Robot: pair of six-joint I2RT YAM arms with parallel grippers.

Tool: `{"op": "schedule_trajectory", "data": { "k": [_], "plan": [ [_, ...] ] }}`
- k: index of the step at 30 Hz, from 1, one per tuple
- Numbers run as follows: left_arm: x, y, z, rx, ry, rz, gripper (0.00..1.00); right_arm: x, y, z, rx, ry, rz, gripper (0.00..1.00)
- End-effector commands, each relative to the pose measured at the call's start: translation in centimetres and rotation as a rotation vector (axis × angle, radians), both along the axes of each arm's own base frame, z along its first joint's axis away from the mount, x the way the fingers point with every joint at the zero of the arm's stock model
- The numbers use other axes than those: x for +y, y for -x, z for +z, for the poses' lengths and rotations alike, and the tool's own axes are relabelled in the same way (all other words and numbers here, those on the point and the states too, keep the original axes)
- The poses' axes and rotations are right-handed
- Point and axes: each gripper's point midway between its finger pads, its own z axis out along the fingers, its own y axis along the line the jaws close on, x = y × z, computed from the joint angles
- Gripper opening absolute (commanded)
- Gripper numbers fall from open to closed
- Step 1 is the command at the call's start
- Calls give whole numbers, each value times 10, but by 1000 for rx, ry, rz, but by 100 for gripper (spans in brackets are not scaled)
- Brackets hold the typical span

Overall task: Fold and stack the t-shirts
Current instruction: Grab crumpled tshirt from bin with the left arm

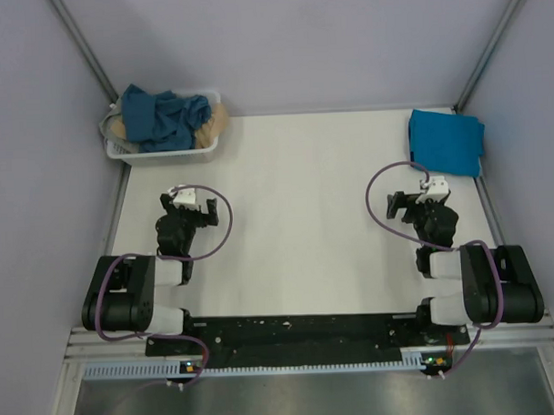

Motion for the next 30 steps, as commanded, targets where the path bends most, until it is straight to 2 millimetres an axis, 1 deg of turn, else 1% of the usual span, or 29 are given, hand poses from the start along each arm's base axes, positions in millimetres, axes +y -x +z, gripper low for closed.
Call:
{"op": "schedule_trajectory", "data": {
  "k": [1,3,4,5,7,8,9,10,12,13,14,15,17,18,19,20,21,22,23,24,25,26,28,29,30],
  "plan": [
    [2,-8,13,-40,17,15,99,0,-9,21,-74,14,12,99],
    [1,-8,13,-40,16,12,99,0,-9,21,-74,14,11,99],
    [-3,-8,15,-47,10,-16,98,0,-9,21,-74,14,12,99],
    [-14,-3,20,-59,-28,-95,95,0,-9,20,-73,13,11,99],
    [-18,3,19,-21,-26,-121,96,0,-9,20,-71,14,12,99],
    [-23,1,34,-75,-31,-152,95,0,-9,21,-74,14,12,99],
    [-33,4,37,-48,-46,-215,96,0,-9,20,-73,14,12,99],
    [-39,2,45,-17,-63,-263,95,0,-9,21,-74,14,12,99],
    [-42,-5,76,-11,-84,-287,93,0,-8,20,-73,13,12,99],
    [-39,-12,96,-9,-97,-267,93,1,-9,21,-76,13,14,99],
    [-34,-20,110,5,-120,-246,93,0,-8,22,-83,10,12,99],
    [-28,-29,126,26,-147,-222,93,1,-7,26,-94,12,15,99],
    [-16,-49,151,82,-191,-173,92,4,-4,37,-92,19,36,99],
    [-10,-62,162,111,-209,-141,92,5,-4,41,-71,23,44,99],
    [-4,-72,164,148,-224,-120,92,5,-5,52,-68,24,46,99],
    [2,-85,185,142,-242,-93,92,5,-5,59,-59,8,34,99],
    [9,-98,185,166,-256,-67,92,5,-6,74,-78,-20,28,99],
    [15,-110,192,175,-263,-33,92,9,-6,88,-106,-31,45,99],
    [24,-124,193,201,-268,2,92,15,-5,100,-124,-42,77,99],
    [30,-141,179,252,-268,27,91,21,-4,111,-143,-46,102,99],
    [37,-154,182,265,-266,62,91,26,-2,121,-155,-48,122,99],
    [40,-169,181,285,-265,76,90,32,-2,129,-162,-46,145,99],
    [48,-193,171,328,-263,124,89,44,3,138,-164,-32,198,99],
    [64,-204,161,357,-260,152,89,56,6,140,-162,-25,245,99],
    [65,-215,158,359,-258,152,88,62,8,142,-158,-16,270,99]
  ]
}}
